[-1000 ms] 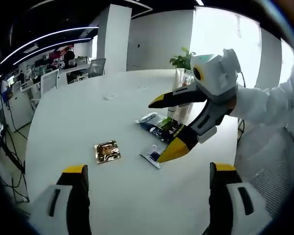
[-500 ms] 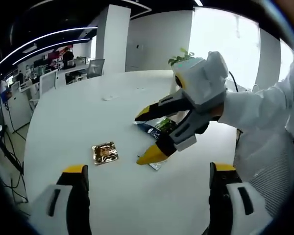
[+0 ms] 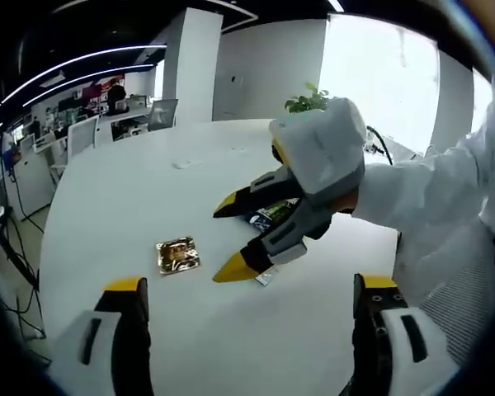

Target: Arrange the skincare products in the storage area until every visible bottle or jar stands upright without overlapping.

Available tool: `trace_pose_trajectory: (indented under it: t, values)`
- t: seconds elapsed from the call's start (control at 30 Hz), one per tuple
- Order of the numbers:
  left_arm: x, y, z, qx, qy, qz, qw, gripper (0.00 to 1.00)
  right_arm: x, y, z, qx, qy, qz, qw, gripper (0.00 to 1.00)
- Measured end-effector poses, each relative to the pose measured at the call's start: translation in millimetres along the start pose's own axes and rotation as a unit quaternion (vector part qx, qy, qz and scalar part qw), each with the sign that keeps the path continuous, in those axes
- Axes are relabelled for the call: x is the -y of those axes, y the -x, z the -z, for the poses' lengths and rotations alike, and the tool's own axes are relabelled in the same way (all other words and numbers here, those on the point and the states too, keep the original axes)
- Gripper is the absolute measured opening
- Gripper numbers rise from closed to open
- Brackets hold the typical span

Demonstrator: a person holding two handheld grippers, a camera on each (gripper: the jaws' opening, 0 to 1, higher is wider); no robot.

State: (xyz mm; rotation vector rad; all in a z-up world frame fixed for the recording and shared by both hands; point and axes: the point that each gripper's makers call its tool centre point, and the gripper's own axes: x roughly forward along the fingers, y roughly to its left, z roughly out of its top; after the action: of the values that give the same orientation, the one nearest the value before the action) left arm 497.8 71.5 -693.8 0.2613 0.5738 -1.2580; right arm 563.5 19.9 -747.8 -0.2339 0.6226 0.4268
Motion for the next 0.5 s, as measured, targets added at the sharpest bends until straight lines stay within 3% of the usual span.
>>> trace_pose_trajectory:
  t: [0.5]
  values:
    - [0.4, -1, 1.0, 0.002, 0.007, 0.003, 1.0000, 0.97, 10, -25, 2.6, -0.016, 0.010, -0.004, 0.9998, 0.55]
